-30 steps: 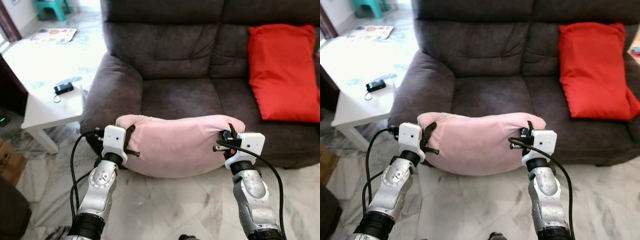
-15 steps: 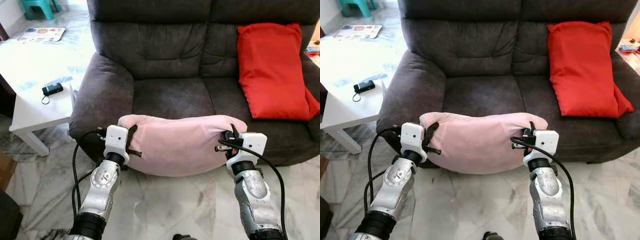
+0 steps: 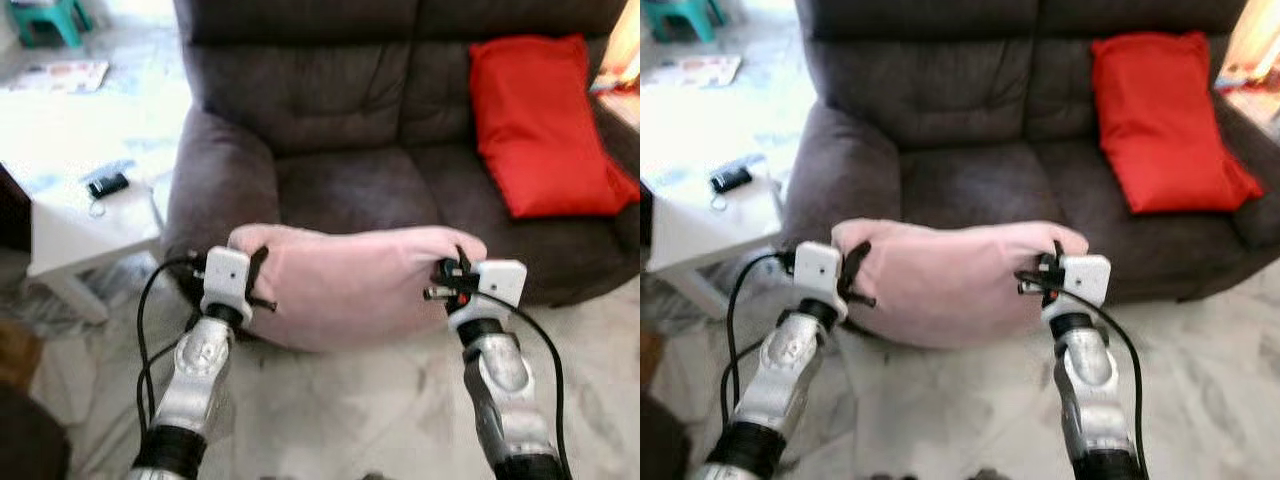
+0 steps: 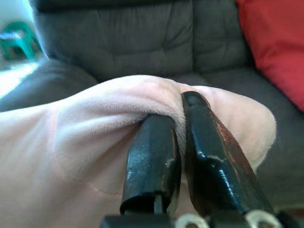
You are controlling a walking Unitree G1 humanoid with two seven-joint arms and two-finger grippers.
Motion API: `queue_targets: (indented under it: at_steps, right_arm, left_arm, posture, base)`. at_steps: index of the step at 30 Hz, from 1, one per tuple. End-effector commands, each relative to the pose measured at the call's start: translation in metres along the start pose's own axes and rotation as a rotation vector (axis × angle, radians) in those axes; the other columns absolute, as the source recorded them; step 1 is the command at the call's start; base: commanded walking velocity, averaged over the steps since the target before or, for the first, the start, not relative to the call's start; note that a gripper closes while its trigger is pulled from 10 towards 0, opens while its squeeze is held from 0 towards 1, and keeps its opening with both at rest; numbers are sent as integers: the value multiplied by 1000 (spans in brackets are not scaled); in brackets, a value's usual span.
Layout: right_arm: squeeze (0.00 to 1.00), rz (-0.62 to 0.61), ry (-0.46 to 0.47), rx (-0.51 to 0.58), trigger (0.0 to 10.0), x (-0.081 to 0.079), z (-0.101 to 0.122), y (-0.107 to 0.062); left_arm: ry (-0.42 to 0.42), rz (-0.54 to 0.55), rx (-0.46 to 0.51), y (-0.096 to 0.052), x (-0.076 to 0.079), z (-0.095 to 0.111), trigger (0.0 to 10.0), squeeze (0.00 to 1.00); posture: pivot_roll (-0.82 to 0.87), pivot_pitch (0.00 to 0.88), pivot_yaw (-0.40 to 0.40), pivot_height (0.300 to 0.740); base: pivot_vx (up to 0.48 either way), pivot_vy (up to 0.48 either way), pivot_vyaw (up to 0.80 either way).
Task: Move the pillow to the sofa from floor
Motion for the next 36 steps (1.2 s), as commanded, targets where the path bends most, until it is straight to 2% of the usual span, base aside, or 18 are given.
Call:
queue_targets:
  at_steps: [1, 12, 36]
  right_arm:
    - [0, -50, 0, 82, 10000, 15, 22, 5]
    - [0, -46, -5, 82, 10000, 13, 22, 6]
    - [0, -44, -7, 105, 10000, 12, 26, 6]
  left_arm:
    - [11, -1, 29, 0, 1, 7, 10000, 0]
    - [9, -6, 53, 4, 4, 19, 10000, 0]
    - [7, -7, 56, 5, 3, 22, 10000, 0]
  posture:
    - [-77, 129, -21, 740]
    - [-72, 129, -18, 740]
    - [-67, 132, -12, 740]
  base:
    - [0, 0, 0]
    - [0, 0, 0]
    - [310, 0, 0]
Point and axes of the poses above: a point about 5 cm out from each wrist's last joint towards the gripper, its own y axis pointing out of the wrist towards the gripper, its own z axis along the axis of the wrist's last joint, x = y × z, the point moved 6 cm from there along y, pointing out of the wrist towards the gripper, and after that the axes turned 13 degrees about -y, right-handed, at the moved point
